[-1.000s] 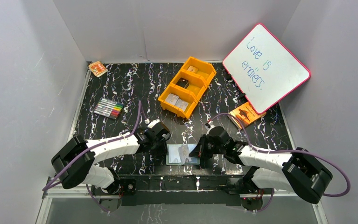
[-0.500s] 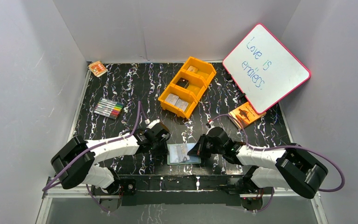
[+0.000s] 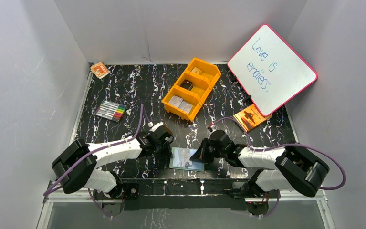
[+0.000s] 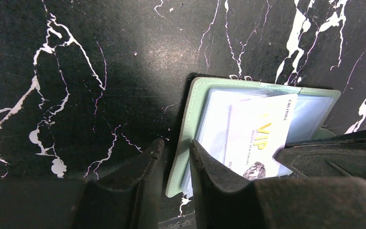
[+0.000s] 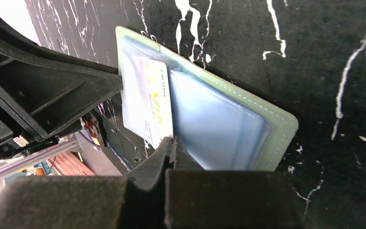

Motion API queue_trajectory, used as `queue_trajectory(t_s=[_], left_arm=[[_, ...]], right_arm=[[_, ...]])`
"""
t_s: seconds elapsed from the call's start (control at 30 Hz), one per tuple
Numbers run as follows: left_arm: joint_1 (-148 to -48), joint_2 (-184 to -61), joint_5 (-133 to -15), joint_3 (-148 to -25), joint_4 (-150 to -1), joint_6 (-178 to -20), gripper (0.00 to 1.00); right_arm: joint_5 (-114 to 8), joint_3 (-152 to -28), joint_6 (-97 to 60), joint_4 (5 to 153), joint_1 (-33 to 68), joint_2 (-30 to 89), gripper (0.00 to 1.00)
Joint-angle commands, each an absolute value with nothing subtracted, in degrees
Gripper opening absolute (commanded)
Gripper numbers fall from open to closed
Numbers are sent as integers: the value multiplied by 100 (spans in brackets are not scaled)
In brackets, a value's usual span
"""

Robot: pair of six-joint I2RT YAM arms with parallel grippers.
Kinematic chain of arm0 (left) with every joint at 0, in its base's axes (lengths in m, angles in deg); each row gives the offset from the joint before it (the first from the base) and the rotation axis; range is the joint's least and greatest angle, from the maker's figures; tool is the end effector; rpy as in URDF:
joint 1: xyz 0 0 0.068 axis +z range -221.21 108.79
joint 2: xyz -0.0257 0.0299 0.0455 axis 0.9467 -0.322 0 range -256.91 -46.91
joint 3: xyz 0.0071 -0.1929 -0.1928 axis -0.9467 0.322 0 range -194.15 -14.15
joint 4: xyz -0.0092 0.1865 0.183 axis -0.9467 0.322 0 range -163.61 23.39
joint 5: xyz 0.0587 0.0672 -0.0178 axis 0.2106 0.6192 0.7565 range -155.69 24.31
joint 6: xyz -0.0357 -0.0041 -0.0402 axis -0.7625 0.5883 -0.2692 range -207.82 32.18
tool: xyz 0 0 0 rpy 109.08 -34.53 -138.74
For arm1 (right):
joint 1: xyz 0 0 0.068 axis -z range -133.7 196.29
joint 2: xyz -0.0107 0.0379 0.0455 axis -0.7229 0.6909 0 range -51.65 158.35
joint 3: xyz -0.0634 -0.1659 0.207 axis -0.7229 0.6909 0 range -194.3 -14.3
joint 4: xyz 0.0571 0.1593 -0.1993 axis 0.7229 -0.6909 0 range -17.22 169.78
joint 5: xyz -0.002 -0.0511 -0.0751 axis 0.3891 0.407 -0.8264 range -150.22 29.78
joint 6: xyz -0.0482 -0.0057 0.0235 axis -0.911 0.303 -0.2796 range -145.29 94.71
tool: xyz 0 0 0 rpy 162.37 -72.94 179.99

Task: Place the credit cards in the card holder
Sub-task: Insert the credit card into the card holder.

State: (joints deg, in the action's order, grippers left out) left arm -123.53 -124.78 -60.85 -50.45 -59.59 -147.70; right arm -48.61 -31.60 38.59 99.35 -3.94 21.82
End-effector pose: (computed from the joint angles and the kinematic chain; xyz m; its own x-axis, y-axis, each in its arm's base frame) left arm 0.1549 -0.1957 0.1635 -0.9099 -0.2319 -0.3439 -0.0551 0.8893 -0.4541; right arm 0.1342 0.1726 0.1315 -0.9368 0.2492 -0.2456 -0.0345 0.6327 0.7736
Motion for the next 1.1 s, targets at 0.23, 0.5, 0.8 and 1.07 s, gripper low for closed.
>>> queue_trajectory(t_s=[0.23,0.5,0.8,1.07], left_arm=[[-12377,-12534,-6257,-4821,-5834,-14797,20],[-12382,-12337,-6188,-4647,-5814,-14938,18],[-12386,-12268,-6211,-4597,-5831,-15017,17],[-12434,-12190,-6206,-4535,-5835,-15066,13]], right_arm=[[-5109,-3497,3845,9898,-581,2239,0],[-5536,-3207,4298,9907,-593,1941,0],[-5499,-3262,4377,10143,-751,2232,0],[-5975,-3113,4818,9977,-881,2094,0]])
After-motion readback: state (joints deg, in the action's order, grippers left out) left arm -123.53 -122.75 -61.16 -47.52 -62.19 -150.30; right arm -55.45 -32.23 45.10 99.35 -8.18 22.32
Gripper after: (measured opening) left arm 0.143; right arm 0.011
